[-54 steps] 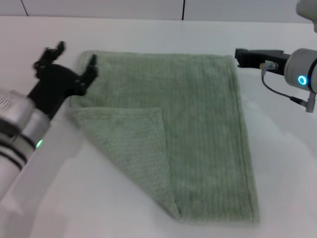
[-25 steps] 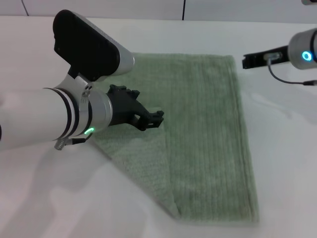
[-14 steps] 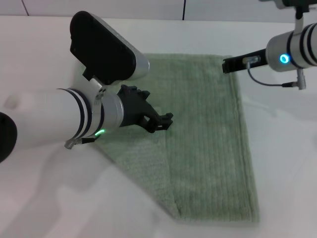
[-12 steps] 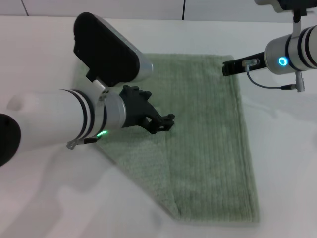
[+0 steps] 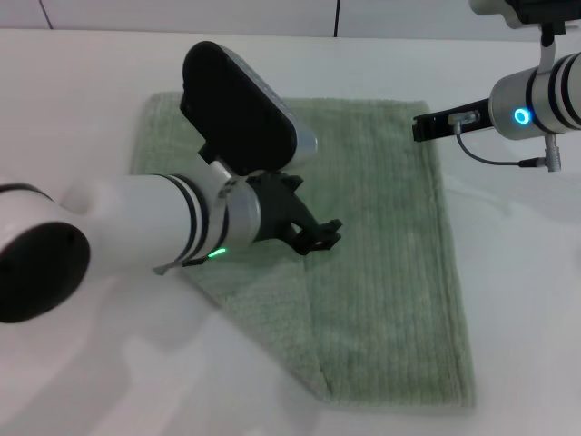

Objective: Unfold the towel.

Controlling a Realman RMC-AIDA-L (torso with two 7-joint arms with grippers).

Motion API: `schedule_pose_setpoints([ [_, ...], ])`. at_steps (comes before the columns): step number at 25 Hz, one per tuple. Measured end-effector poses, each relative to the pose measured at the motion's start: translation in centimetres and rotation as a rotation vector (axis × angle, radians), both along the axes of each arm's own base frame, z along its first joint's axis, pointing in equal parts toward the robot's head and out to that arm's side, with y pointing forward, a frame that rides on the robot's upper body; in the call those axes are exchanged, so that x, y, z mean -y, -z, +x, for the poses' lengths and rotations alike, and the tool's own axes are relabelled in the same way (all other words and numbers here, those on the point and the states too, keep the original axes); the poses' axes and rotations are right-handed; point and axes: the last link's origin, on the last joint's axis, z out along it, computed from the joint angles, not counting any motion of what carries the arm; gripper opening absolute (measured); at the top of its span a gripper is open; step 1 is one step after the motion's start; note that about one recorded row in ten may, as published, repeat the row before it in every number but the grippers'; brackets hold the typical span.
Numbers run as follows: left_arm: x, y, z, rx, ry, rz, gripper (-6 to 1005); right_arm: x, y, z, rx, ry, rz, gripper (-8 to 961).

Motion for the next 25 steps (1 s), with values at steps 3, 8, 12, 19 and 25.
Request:
schedule_pose_setpoints([
  [3,-0.5,0.9,0.1,0.025,0.047,0.026,742,0.0,0.0,0.2,0.002,0.003,0.0,9],
  [8,-1.1,1.5,-0.4,0.007,0.065,0.038,743,0.0,0.0,0.2,0.006,0.0,-0.002,11],
  [12,-1.5,1.9,-1.0,-0.018,0.054,0.029,743,0.0,0.0,0.3,0.007,0.001,-0.003,12],
  [19,-1.9,2.2,-1.7,-0.026,0.048,0.037,742,0.1,0.2,0.6,0.011,0.006,-0.005,15],
  [25,-2.2,2.3,-2.2,-0.036,0.043,0.041,742,0.1,0.4,0.7,0.011,0.009,-0.007,17],
])
